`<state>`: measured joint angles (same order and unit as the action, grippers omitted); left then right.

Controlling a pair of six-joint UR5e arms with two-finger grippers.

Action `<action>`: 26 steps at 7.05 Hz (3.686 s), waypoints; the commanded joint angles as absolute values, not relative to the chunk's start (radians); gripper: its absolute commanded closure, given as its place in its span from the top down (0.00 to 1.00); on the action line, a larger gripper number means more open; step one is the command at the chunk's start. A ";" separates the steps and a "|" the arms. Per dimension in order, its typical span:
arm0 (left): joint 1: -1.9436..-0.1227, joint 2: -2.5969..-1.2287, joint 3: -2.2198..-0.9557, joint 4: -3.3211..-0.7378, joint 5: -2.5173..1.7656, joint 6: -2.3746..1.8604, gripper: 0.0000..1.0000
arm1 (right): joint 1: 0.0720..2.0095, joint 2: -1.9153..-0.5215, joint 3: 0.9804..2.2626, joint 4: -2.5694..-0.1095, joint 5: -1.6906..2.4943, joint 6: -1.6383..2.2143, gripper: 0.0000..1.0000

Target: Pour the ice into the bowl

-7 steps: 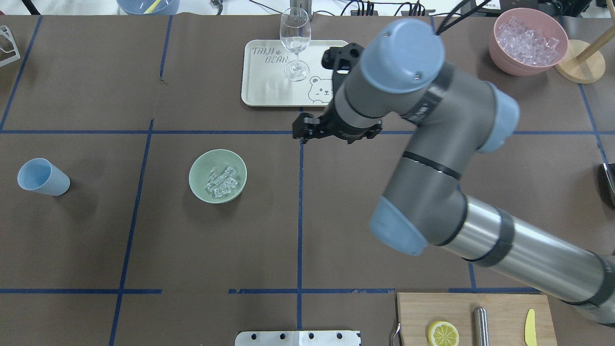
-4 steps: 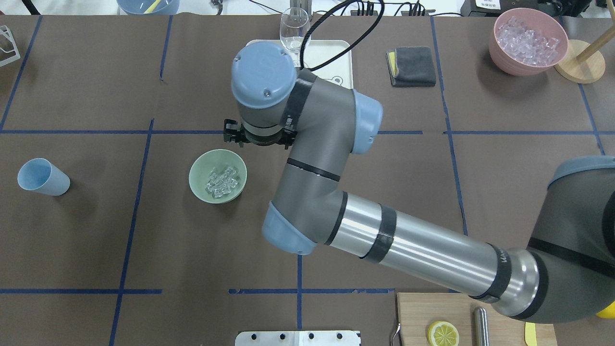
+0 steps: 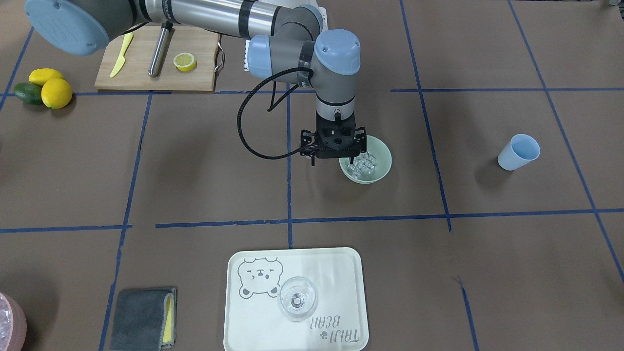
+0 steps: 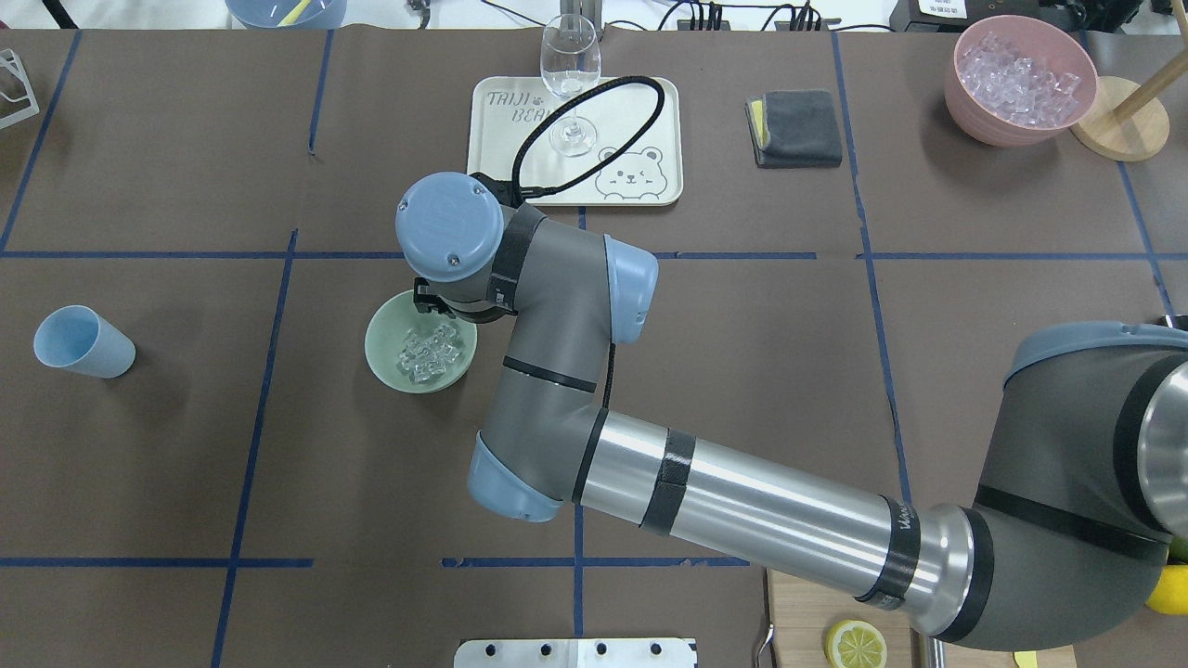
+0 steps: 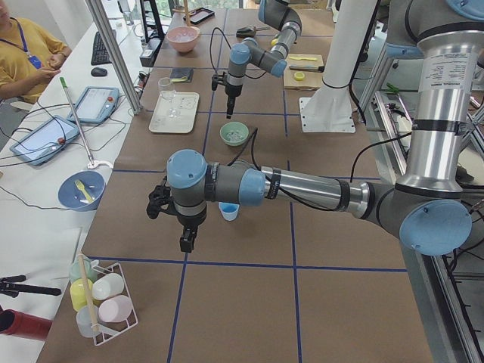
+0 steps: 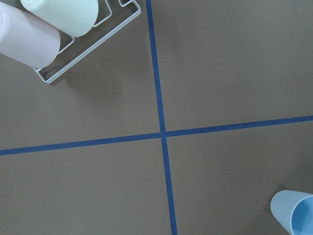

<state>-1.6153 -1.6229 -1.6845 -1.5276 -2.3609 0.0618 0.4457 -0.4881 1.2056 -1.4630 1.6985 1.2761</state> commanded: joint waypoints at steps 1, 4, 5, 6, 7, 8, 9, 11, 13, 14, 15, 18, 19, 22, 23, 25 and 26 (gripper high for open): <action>-1.615 -1.621 -1.681 -1.539 -2.361 0.061 1.00 | 0.425 -0.486 1.161 -1.407 1.677 1.282 0.93; -1.615 -1.618 -1.684 -1.539 -2.361 0.061 1.00 | 0.414 -0.485 1.147 -1.391 1.678 1.284 0.62; -1.615 -1.618 -1.684 -1.539 -2.361 0.061 1.00 | 0.407 -0.486 1.147 -1.391 1.678 1.282 0.41; -1.615 -1.618 -1.684 -1.540 -2.361 0.063 1.00 | 0.403 -0.485 1.147 -1.391 1.681 1.282 0.10; -1.615 -1.618 -1.684 -1.540 -2.361 0.061 1.00 | 0.403 -0.485 1.147 -1.391 1.684 1.276 0.00; -1.615 -1.617 -1.683 -1.540 -2.361 0.063 1.00 | 0.403 -0.485 1.150 -1.393 1.683 1.267 0.00; -1.615 -1.617 -1.684 -1.540 -2.361 0.063 1.00 | 0.405 -0.485 1.157 -1.393 1.683 1.267 0.00; -1.615 -1.617 -1.683 -1.540 -2.361 0.063 1.00 | 0.413 -0.495 1.199 -1.338 1.684 1.276 0.00; -1.615 -1.618 -1.683 -1.540 -2.361 0.061 1.00 | 0.498 -0.585 1.354 -1.348 1.766 1.269 0.00; -1.615 -1.618 -1.683 -1.540 -2.361 0.061 1.00 | 0.582 -0.682 1.470 -1.357 1.883 1.244 0.00; -1.615 -1.618 -1.681 -1.540 -2.361 0.061 1.00 | 0.674 -0.765 1.559 -1.386 1.993 1.150 0.00; -1.614 -1.611 -1.680 -1.528 -2.358 0.063 1.00 | 0.987 -1.089 1.745 -1.397 2.300 0.734 0.00; -1.614 -1.609 -1.672 -1.528 -2.352 0.063 1.00 | 1.091 -1.205 1.758 -1.394 2.384 0.556 0.00; -1.611 -1.611 -1.663 -1.537 -2.353 0.071 1.00 | 1.201 -1.467 1.744 -1.382 2.399 0.251 0.00; -1.611 -1.611 -1.663 -1.537 -2.353 0.071 1.00 | 1.201 -1.524 1.752 -1.378 2.401 0.221 0.00; -1.609 -1.611 -1.663 -1.539 -2.356 0.071 1.00 | 1.198 -1.568 1.689 -1.275 2.398 0.235 0.00; -1.609 -1.611 -1.663 -1.539 -2.358 0.071 1.00 | 1.195 -1.577 1.615 -1.173 2.398 0.236 0.00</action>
<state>-1.6094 -1.6106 -1.6629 -1.5384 -2.3559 0.0705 1.1974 -1.5598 1.6878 -1.2768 2.3981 0.2350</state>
